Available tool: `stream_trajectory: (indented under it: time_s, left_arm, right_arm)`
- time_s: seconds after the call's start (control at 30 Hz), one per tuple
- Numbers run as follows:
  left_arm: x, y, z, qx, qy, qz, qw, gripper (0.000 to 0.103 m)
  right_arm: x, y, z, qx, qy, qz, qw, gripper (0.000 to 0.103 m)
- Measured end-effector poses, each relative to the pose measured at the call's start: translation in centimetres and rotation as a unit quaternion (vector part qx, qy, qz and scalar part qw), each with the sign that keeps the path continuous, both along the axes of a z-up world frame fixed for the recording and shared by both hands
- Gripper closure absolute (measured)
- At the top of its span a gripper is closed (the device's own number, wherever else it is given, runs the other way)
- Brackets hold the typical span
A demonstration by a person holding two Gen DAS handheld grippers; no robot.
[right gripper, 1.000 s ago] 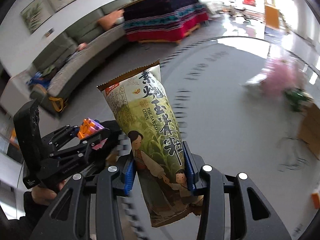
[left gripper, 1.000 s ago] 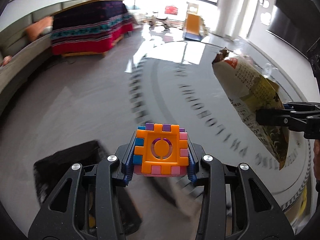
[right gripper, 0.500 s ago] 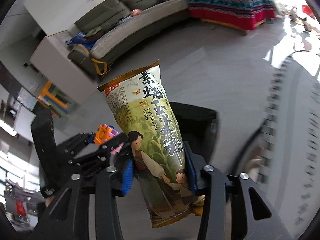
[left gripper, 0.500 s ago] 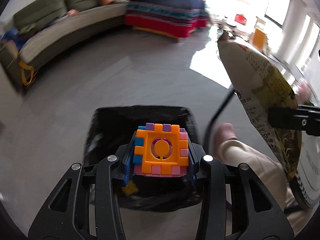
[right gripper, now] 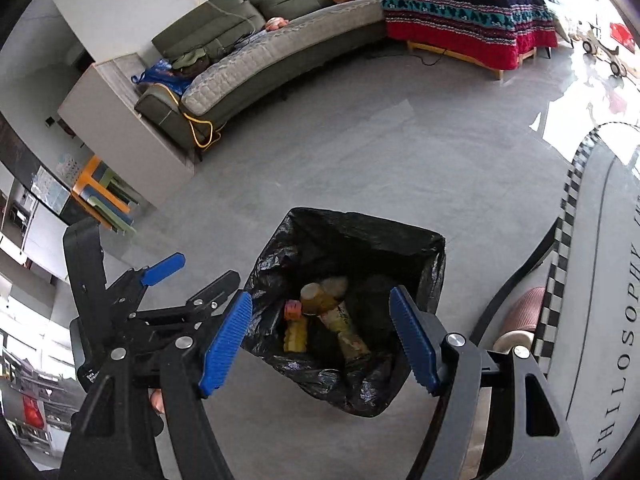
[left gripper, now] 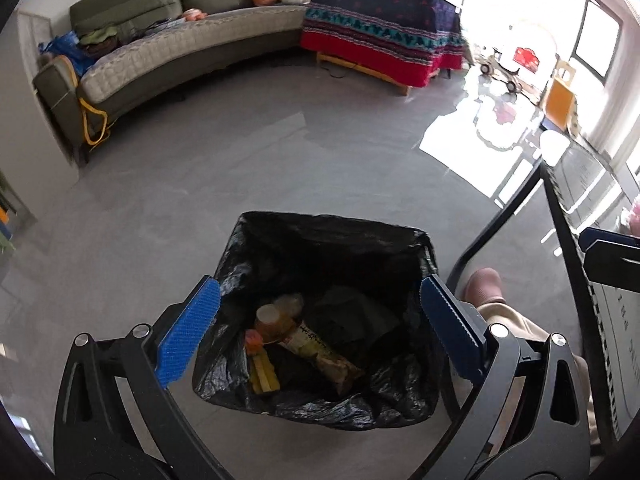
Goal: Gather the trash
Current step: 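Carry both items to the black bin and open both tools, then grasp the orange-and-white medicine box with the right tool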
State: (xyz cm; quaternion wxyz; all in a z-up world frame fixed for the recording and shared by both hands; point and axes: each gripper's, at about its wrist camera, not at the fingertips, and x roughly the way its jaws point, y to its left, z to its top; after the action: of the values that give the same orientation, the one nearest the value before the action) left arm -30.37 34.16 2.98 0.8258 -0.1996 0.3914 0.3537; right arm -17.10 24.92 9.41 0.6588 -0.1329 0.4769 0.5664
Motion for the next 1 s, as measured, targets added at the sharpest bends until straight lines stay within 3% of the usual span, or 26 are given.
stream_trajectory:
  time_s: [0.33, 0.53, 0.83, 1.0]
  left_arm:
    - [4.4, -3.6, 1.9, 0.010, -0.016, -0.067, 0.9976, 0.006]
    - [9.3, -8.3, 3.4, 0.019, -0.023, -0.141, 0.9896, 0.006]
    - [17.8, -16.7, 4.6, 0.013, -0.038, -0.254, 0.9662, 0.006]
    - [22.3, -21.9, 4.6, 0.011, -0.031, -0.321, 0.9466, 0.006]
  right_arm:
    - [2.7, -6.2, 1.6, 0.028, -0.006, -0.047, 0.998, 0.031]
    - [6.0, -13.0, 2.3, 0.038, -0.016, -0.125, 0.991, 0.031]
    - [11.1, -24.0, 2.6, 0.022, -0.044, -0.237, 0.970, 0.031]
    - [14.2, -31.1, 2.2, 0.008, -0.057, -0.309, 0.949, 0.031]
